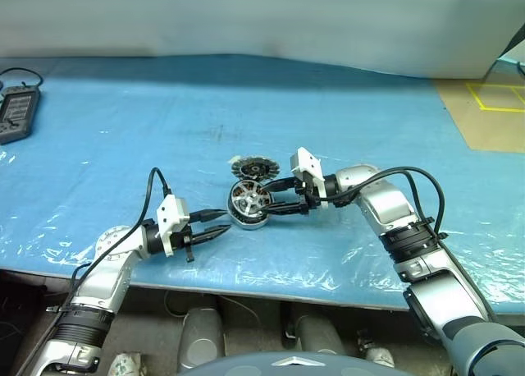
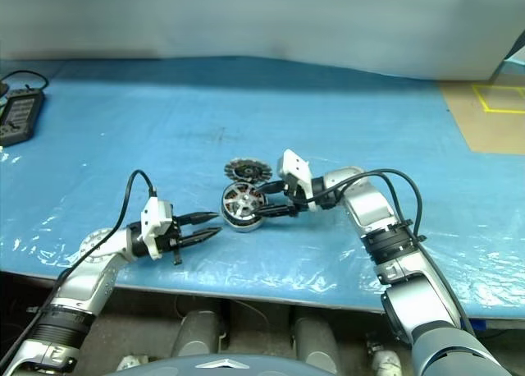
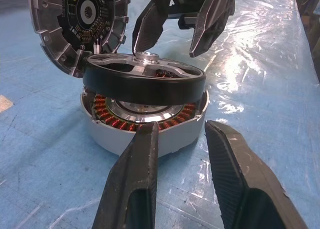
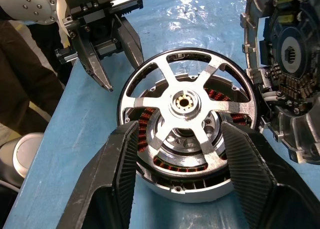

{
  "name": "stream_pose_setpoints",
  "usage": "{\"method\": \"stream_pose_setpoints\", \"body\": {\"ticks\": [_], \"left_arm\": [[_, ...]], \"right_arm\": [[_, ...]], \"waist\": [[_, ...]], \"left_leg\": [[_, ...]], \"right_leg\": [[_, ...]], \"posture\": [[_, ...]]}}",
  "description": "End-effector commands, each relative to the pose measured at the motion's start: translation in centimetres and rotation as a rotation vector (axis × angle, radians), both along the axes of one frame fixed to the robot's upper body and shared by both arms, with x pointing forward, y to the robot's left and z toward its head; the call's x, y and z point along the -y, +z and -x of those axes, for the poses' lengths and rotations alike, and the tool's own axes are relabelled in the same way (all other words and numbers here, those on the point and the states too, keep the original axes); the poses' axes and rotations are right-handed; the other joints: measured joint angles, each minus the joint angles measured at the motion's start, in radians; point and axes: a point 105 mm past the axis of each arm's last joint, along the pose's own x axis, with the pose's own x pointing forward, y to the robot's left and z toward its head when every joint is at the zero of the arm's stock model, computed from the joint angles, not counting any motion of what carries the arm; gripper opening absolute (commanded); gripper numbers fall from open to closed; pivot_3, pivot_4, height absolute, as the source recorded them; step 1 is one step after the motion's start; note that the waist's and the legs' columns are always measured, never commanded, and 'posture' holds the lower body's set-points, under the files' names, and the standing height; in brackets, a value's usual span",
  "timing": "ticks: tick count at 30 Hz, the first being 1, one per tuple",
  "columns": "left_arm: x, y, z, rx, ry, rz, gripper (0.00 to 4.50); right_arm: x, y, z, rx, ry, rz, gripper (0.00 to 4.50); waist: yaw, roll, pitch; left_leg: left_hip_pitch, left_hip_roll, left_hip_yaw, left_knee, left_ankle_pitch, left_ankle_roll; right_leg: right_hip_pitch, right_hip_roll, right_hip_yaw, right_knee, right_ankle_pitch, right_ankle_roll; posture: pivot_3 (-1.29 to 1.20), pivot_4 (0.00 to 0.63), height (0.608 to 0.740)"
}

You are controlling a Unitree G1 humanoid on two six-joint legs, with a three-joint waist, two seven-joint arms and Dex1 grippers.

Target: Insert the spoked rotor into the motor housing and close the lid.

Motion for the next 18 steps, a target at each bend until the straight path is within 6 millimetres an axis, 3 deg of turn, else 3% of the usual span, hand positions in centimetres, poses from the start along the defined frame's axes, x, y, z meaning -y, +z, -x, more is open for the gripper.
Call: {"method": "stream_pose_setpoints", "body": {"ticks": [1,9,13,16,18], "left_arm": [[-0.1,0.7,0.0,0.034,-0.004,0.011,1.54],[-0.6,0.8,0.0,0.020,0.003,0.017,1.54],[-0.8,0.5,0.1,0.014,0.009,0.022,1.54],[-0.9,0.5,0.1,0.016,0.014,0.025,1.54],[-1.0,0.5,0.2,0.017,0.018,0.029,1.54]], "right_arm": [[-0.2,1.5,0.2,0.029,0.016,-0.054,2.66],[-0.6,2.7,0.9,0.017,0.054,-0.107,2.66],[-1.1,2.3,0.5,0.007,0.035,-0.110,2.66],[-1.2,1.5,-0.1,0.004,0.005,-0.097,2.04],[-1.2,1.1,-0.3,0.009,-0.004,-0.088,1.34]], "waist": [[0.000,0.000,0.000],[0.000,0.000,0.000],[0.000,0.000,0.000],[0.000,0.000,0.000],[0.000,0.000,0.000]], "left_leg": [[0.000,0.000,0.000,0.000,0.000,0.000],[0.000,0.000,0.000,0.000,0.000,0.000],[0.000,0.000,0.000,0.000,0.000,0.000],[0.000,0.000,0.000,0.000,0.000,0.000],[0.000,0.000,0.000,0.000,0.000,0.000]], "right_leg": [[0.000,0.000,0.000,0.000,0.000,0.000],[0.000,0.000,0.000,0.000,0.000,0.000],[0.000,0.000,0.000,0.000,0.000,0.000],[0.000,0.000,0.000,0.000,0.000,0.000],[0.000,0.000,0.000,0.000,0.000,0.000]], "posture": [[0.00,0.150,0.740],[0.00,0.150,0.740],[0.00,0.150,0.740],[0.00,0.150,0.740],[0.00,0.150,0.740]]}}
